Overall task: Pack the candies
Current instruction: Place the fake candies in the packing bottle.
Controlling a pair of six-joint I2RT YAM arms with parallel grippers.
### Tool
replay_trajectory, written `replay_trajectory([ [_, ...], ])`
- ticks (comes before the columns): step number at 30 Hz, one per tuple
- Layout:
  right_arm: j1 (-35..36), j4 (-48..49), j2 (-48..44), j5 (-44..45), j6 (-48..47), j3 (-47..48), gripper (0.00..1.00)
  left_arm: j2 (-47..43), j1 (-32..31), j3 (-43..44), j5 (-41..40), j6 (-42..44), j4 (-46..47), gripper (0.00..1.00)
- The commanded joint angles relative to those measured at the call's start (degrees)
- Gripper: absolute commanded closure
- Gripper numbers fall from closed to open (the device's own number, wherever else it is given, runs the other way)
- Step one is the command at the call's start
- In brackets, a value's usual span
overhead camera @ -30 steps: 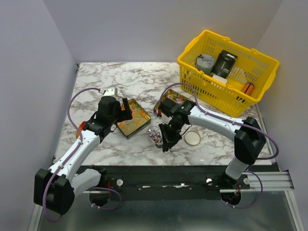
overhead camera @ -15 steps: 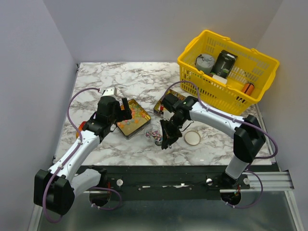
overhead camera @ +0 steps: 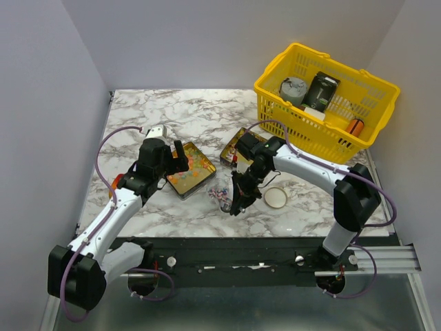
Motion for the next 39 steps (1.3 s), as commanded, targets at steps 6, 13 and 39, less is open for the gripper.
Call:
replay_trajectory([
  [6,-1.64,3.8,1.65,-8.12,8.18,0.0,0.99,-1.57,0.26,-1.0,0.48,-0.35,0.59,0.01],
  [13,-2.17,5.3,2.27,-11.02,11.79,-0.52,0.99,-1.57,0.26,-0.91,0.48,-0.35,0.67,0.01],
  [39,-2.79,9.18,-8.54,-7.52,19.97,-3.61,0.99,-1.31,0.35,-0.12,2.23,-0.18,1.02,0.01],
])
